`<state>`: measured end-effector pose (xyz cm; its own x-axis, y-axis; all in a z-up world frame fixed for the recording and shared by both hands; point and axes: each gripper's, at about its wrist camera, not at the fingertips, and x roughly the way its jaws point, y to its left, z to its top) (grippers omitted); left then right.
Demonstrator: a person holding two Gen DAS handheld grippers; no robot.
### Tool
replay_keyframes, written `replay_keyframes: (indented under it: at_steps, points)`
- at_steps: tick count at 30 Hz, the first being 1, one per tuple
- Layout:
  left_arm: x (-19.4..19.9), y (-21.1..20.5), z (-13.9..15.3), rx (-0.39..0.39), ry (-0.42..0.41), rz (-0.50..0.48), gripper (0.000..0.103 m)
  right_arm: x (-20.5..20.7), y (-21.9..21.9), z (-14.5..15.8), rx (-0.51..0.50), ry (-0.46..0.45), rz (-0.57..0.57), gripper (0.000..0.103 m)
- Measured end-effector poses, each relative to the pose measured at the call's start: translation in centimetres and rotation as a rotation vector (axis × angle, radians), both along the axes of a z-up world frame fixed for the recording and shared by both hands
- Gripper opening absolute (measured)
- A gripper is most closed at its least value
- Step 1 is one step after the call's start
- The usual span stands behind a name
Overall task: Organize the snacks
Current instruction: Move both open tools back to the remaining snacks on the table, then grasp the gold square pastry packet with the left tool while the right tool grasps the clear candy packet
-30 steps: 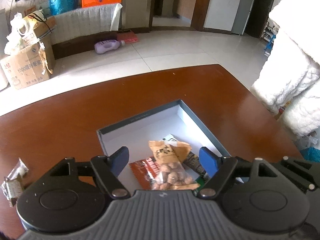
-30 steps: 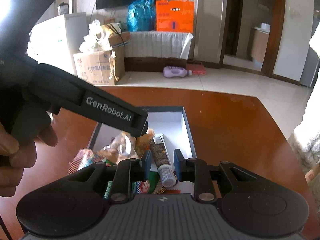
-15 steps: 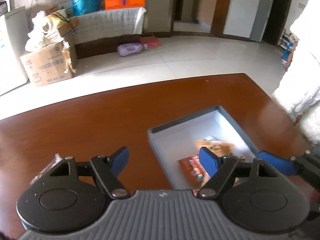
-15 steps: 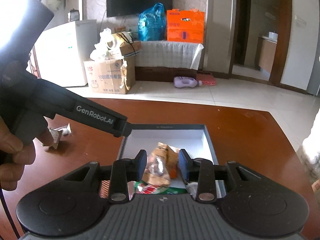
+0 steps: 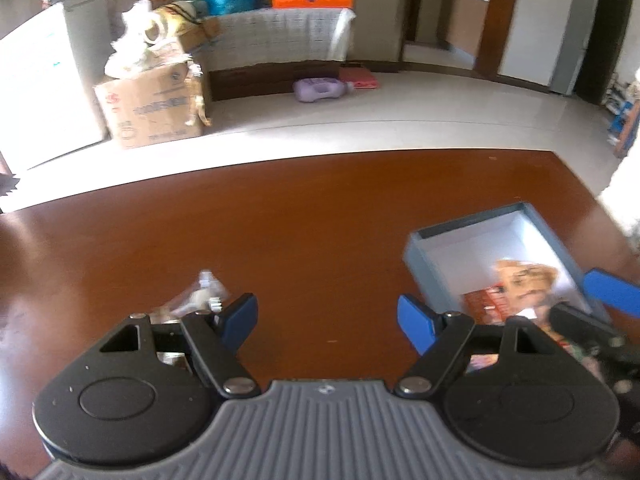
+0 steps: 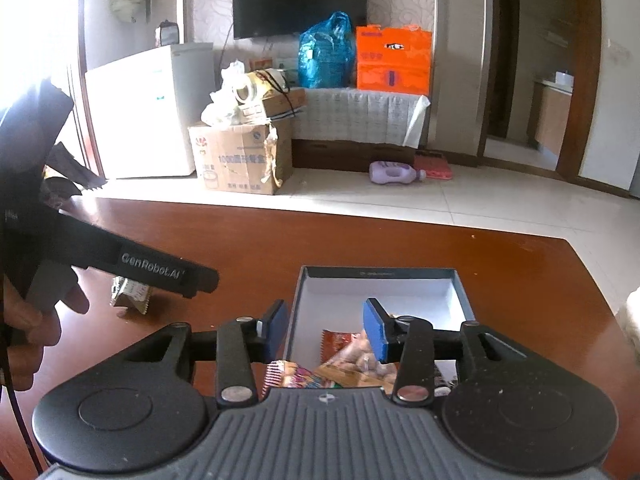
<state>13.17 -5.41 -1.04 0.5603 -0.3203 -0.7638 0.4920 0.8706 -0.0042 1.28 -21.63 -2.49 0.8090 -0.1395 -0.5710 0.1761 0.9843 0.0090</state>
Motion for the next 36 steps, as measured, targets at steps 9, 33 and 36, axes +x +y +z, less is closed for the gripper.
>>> replay_keyframes:
  at_steps: [9, 33, 36]
  points:
    - [1.6, 4.8, -2.2, 0.106, -0.062, 0.178, 0.078, 1.0, 1.4, 0.0, 0.004, 0.005, 0.027, 0.045]
    - [3.9, 8.2, -9.2, 0.07, -0.011, 0.203, 0.043, 5.7, 5.5, -1.5, 0.013, 0.039, 0.106, 0.046]
    - [3.7, 8.5, -9.4, 0.058, -0.024, 0.18, 0.026, 6.5, 6.3, -1.7, 0.017, 0.043, 0.122, 0.046]
